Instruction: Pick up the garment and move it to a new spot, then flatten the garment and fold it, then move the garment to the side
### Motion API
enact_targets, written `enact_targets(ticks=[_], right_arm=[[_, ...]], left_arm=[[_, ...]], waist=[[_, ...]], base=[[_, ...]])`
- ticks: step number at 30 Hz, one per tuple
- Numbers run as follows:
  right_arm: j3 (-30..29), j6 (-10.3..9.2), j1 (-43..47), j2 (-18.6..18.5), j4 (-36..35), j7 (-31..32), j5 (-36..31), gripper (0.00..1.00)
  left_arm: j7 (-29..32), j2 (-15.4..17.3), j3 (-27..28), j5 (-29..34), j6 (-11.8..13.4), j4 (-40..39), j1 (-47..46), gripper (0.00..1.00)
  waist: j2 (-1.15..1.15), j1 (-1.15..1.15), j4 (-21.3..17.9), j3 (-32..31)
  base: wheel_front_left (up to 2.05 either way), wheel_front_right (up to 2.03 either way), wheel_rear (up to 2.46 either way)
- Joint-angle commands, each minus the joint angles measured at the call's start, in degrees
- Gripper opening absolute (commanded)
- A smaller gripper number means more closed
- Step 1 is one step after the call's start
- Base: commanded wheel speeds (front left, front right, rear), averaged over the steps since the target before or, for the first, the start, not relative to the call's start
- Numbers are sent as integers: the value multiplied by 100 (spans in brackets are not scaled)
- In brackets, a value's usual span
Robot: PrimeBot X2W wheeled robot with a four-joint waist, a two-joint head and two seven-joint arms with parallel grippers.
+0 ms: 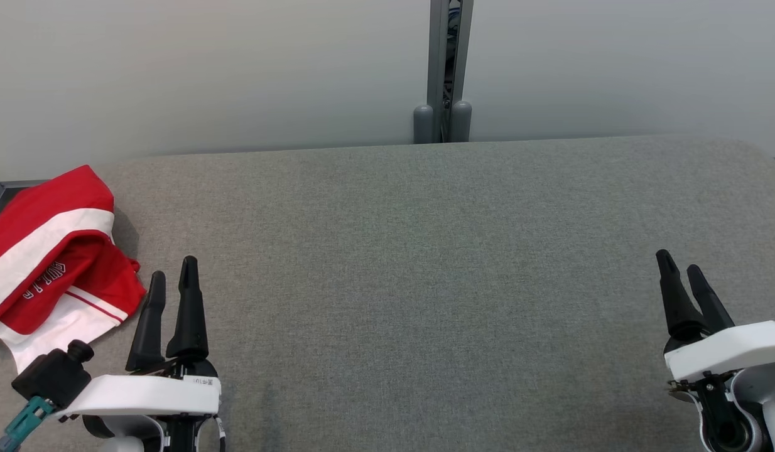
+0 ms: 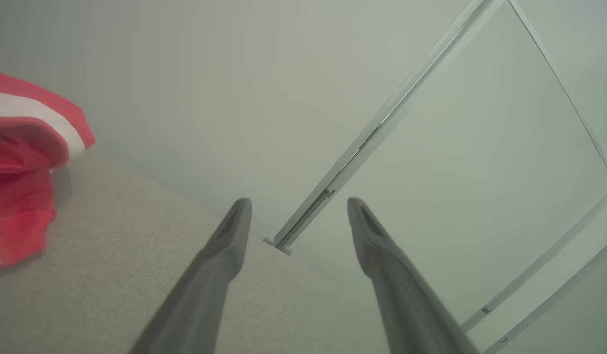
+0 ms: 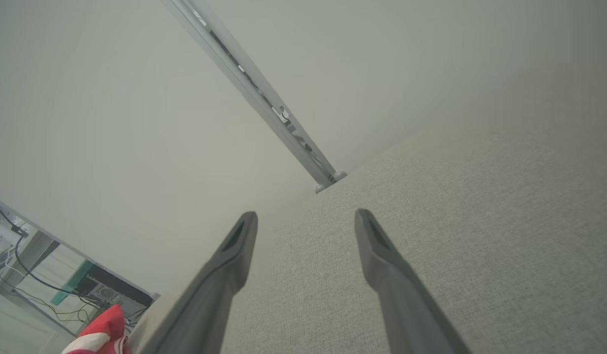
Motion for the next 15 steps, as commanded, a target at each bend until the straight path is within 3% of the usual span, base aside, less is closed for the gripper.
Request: enact_targets(ticks=[1, 15], right_arm=[[72, 27, -114, -82, -73, -106, -247, 100], [332, 30, 10, -32, 4, -507, -1438, 100]], left_arm=[[-28, 61, -1, 241, -4, -12, -216, 100], [-43, 136, -32, 1302, 103, 632, -355, 100]], waist=[[0, 0, -4, -1], [0, 0, 8, -25]], base=[[0, 0, 0], [0, 0, 0]])
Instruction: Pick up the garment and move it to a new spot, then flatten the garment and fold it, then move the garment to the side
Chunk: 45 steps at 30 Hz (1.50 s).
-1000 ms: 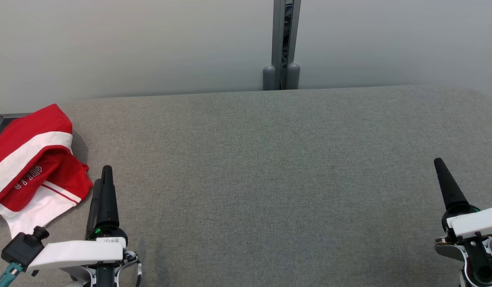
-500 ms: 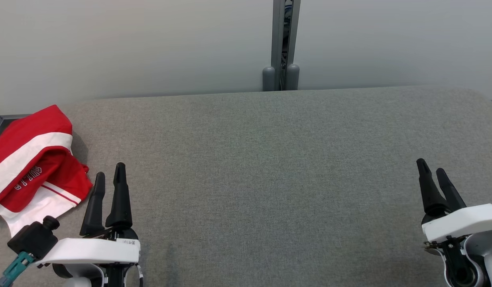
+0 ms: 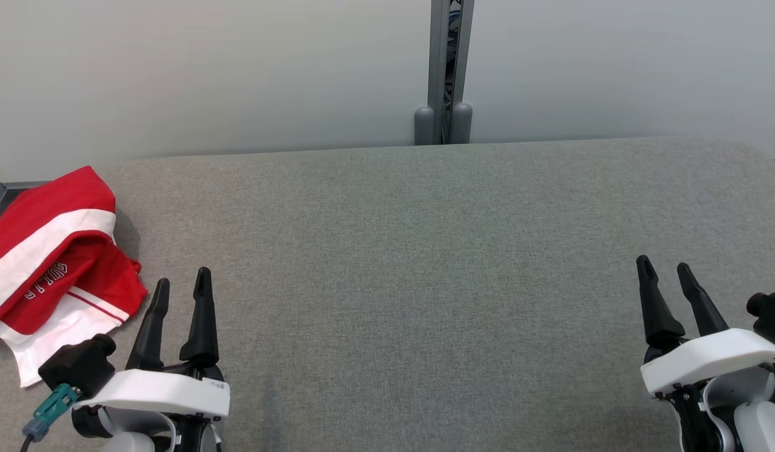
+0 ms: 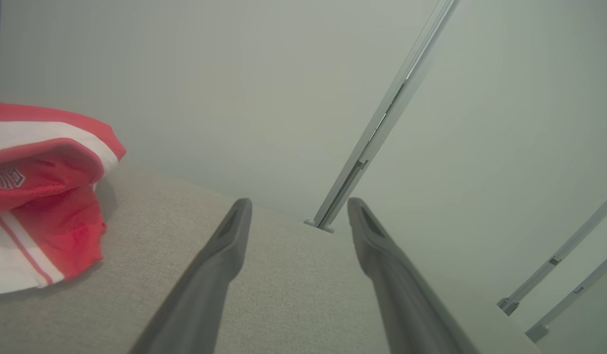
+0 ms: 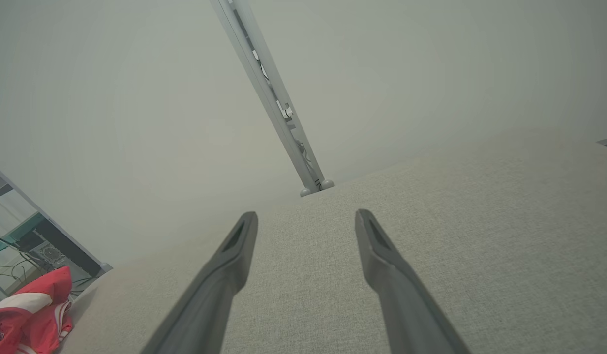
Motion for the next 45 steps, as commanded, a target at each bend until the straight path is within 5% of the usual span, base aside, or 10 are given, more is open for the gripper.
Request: enact_targets(ticks=[1, 45], right_arm=[[26, 29, -8, -34, -39, -100, -195, 100], [251, 34, 271, 216, 279, -1075, -1968, 100]], left_arm=[[5, 65, 19, 199, 35, 21, -191, 100], [220, 181, 46, 2072, 244, 789, -555, 100]], waist=[[0, 0, 3, -3], [0, 0, 37, 26]], base=[[0, 0, 0], [0, 0, 0]])
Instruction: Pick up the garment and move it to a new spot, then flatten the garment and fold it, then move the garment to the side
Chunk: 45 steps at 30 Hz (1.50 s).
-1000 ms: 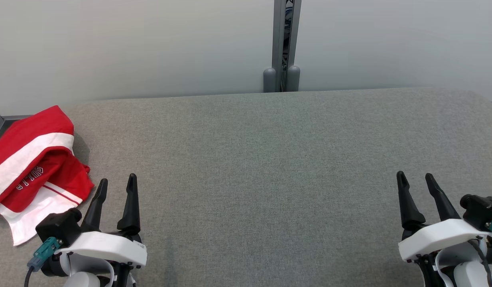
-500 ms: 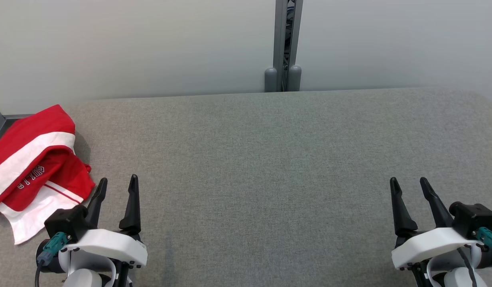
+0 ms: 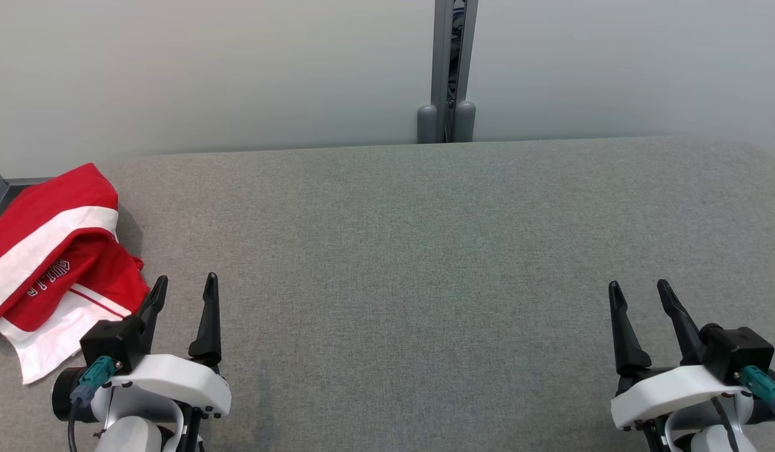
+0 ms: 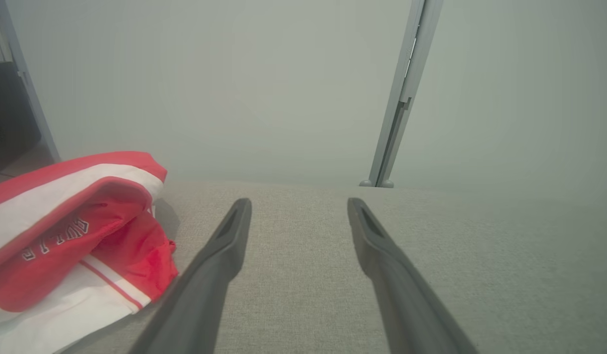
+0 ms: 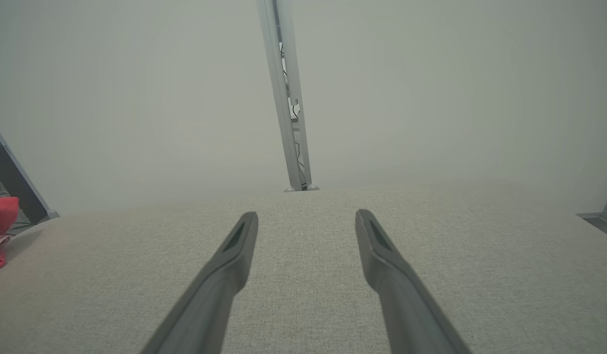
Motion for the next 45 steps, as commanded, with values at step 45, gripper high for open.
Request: enact_targets(ticks=[45], right_arm=[[-97, 23, 6, 34, 128, -365, -611, 100]], left_arm=[[79, 83, -145, 480, 257, 97, -222, 100]], waist=[[0, 0, 336, 5]], base=[[0, 0, 0]])
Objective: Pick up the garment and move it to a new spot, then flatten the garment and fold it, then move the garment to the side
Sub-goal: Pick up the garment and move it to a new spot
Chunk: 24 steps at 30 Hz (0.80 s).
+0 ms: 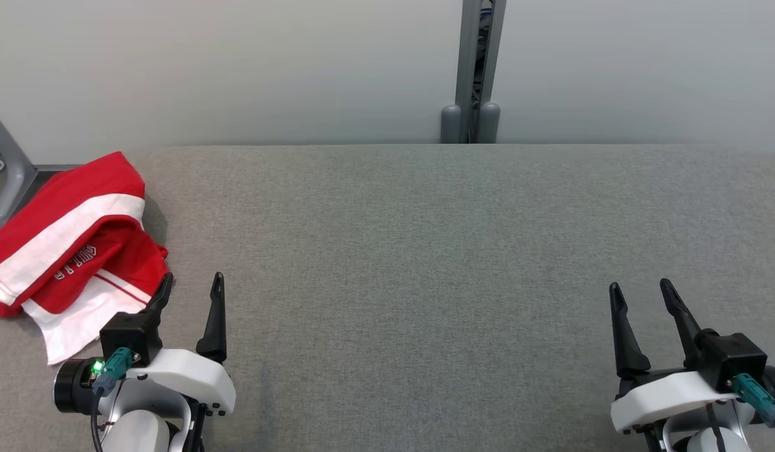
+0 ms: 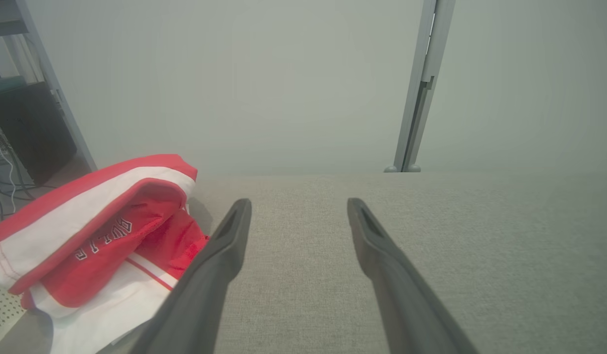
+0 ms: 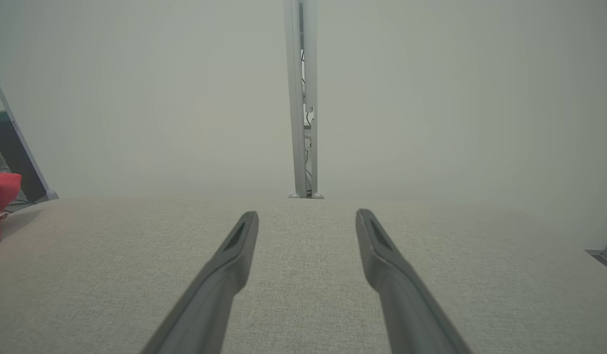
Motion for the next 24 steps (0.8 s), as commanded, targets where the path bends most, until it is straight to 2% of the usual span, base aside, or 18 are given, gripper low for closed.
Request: enact_targets(ticks=[1, 4, 6, 17, 24], right_arm=[[8, 13, 19, -19, -12, -17, 26, 100], [8, 13, 34, -21, -19, -16, 25, 100], [50, 13, 53, -14, -27, -16, 47, 100], [240, 13, -8, -11, -6, -16, 127, 100], [297, 13, -21, -10, 10, -16, 152, 100]], left_arm=[[-29, 31, 0, -17, 29, -17, -115, 100], [-41, 25, 1, -43, 34, -8, -111, 100], [-67, 40, -25, -29, 52, 8, -120, 100], [-114, 68, -14, -136, 70, 75, -121, 100], [-142, 82, -12, -205, 98, 67, -57, 100]], waist=[[0, 0, 132, 4], [0, 0, 269, 4], [0, 0, 530, 0], [0, 0, 1369, -10], [0, 0, 1714, 5]], base=[[0, 0, 0], [0, 0, 0], [0, 0, 0], [0, 0, 0], [0, 0, 0]])
